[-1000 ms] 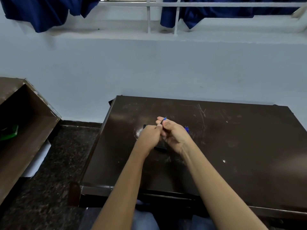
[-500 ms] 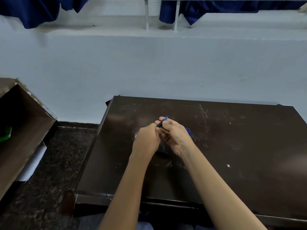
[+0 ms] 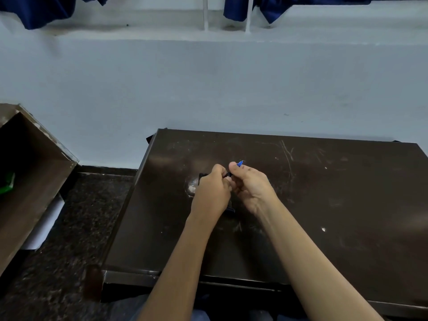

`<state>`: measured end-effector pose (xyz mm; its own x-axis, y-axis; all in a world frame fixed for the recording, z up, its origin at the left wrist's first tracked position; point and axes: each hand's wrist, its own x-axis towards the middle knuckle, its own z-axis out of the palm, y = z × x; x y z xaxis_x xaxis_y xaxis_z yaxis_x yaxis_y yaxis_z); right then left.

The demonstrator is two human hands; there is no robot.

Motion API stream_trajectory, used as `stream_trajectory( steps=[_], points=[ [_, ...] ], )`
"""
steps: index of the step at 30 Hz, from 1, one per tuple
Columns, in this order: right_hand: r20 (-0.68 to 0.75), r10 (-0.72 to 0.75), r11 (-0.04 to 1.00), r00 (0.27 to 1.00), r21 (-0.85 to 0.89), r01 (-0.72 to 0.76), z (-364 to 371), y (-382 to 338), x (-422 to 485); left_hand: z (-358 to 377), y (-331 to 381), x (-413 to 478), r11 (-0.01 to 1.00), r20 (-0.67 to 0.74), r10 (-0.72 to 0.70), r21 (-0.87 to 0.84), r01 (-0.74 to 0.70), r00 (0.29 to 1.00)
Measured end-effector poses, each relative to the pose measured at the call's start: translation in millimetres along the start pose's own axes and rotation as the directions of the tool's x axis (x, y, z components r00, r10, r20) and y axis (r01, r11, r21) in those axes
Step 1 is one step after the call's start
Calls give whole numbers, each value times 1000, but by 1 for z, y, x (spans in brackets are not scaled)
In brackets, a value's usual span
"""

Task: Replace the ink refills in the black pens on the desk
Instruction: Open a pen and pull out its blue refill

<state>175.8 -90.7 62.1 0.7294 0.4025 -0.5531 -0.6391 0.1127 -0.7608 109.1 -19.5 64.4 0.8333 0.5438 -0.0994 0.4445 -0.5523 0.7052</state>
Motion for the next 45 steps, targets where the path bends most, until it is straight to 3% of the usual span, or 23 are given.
stream_trajectory(
  steps=[4,9,14,18,24,29,39,45],
  points=[
    [-91,9,1000,996,9,-8,-3,1,3,-1,-1,1,1000,31,1,-14,-1,1000],
    [-9,-12,1000,1000,-26,12,-2,2,3,-1,-2,1,999,33,-15,-30,16,999],
    [-83,-11,994,996,-107,2,-6,4,5,1,-4,1,1000,42,-14,-26,15,999],
    [-55,13,1000,998,-22,-14,-4,1,6,1,-4,3,1000,20,-10,-3,10,1000],
    [-49,29,991,998,-130,-35,-7,3,5,1,-2,0,1000,54,-16,1,16,998],
    [-90,39,999,995,-21,-41,-5,2,4,0,-1,1,1000,64,-11,22,10,998],
    [23,66,995,998,78,-68,-9,-3,8,-5,1,1,996,193,-84,-20,90,978],
    [-145,-57,969,988,230,90,-20,-9,18,-12,-8,4,989,159,-149,38,145,976]
  ],
)
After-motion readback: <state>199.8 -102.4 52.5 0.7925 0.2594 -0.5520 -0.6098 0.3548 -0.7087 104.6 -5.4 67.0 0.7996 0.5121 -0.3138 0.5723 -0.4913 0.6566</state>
